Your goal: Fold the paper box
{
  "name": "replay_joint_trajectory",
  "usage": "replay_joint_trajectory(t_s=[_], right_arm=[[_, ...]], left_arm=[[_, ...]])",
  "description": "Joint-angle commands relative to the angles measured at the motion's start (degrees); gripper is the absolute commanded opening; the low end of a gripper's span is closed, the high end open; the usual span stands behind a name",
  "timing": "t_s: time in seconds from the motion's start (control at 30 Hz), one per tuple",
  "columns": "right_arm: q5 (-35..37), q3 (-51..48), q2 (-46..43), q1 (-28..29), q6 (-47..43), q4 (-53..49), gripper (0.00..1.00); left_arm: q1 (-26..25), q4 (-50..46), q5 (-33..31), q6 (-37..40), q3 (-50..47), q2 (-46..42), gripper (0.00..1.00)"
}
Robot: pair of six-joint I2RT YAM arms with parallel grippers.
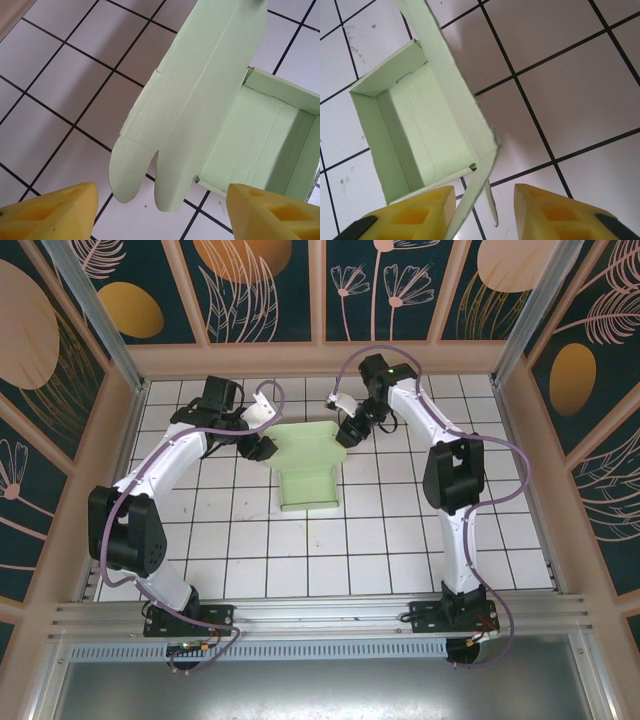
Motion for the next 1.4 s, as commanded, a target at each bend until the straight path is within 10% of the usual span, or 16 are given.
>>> replay_joint_trajectory(t_s=[0.0, 0.23, 0.47, 1.37], right_arm=[[-1.4, 2.0, 1.6, 0.1, -1.4, -1.8, 0.37], [-1.6, 2.2, 1.9, 0.0, -1.5, -2.0, 0.32], [-1.8, 2.8, 1.7, 0.0, -1.8, -2.2, 0.00], [5.1, -12.5, -10.4, 0.9, 1.8, 15.1, 0.00]], left_arm=[[0.3, 1.1, 1.2, 0.4, -0.8, -0.9, 0.68], [0.3, 1.2, 1.3, 0.4, -0.7, -0.6, 0.68], [0.4, 1.3, 1.2, 0.5, -0.9, -0.5, 0.68], [0.3, 2.5, 1.0, -5.3, 3.1, 1.8, 0.60]])
